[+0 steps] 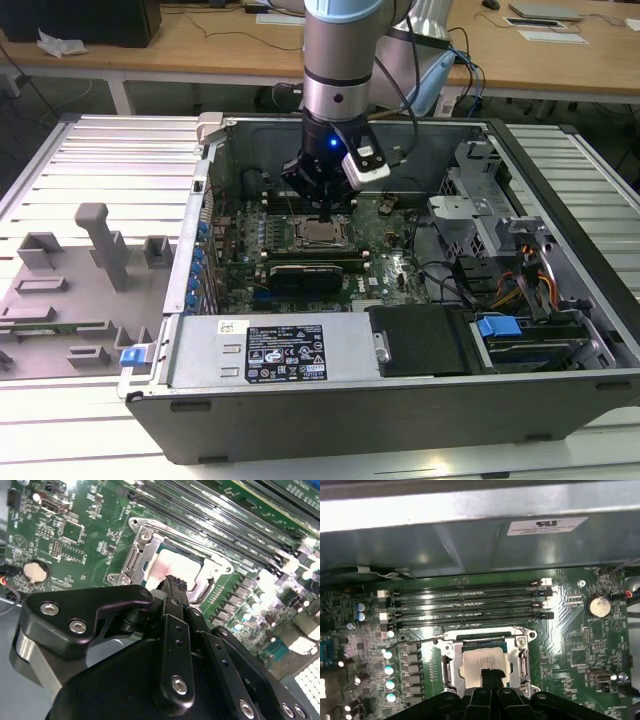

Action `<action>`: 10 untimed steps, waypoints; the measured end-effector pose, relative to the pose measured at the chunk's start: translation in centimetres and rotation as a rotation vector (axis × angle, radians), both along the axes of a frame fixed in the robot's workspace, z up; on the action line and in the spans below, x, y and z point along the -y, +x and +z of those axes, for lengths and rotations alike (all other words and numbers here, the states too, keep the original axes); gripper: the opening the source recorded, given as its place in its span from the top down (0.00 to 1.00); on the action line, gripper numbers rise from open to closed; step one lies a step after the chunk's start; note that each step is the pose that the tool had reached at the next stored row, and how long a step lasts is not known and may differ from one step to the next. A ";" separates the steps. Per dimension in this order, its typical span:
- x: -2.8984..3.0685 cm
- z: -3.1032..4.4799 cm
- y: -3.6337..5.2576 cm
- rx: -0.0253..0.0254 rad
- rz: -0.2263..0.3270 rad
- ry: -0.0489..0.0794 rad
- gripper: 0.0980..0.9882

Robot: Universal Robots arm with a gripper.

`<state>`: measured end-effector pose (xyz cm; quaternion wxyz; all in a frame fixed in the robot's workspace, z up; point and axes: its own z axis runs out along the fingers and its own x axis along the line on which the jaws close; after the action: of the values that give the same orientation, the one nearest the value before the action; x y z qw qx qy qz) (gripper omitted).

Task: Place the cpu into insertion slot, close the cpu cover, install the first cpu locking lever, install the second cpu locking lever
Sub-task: 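Close the cpu cover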

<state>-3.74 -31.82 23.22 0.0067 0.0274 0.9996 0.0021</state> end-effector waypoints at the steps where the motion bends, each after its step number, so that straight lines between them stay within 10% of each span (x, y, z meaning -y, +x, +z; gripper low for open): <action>1: 0.00 -0.01 0.00 0.0024 0.011 0.000 0.99; 10: 0.06 -0.30 -0.28 0.0041 0.096 0.000 0.99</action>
<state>-4.02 -31.88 22.92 0.0087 -0.0209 0.9997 0.0025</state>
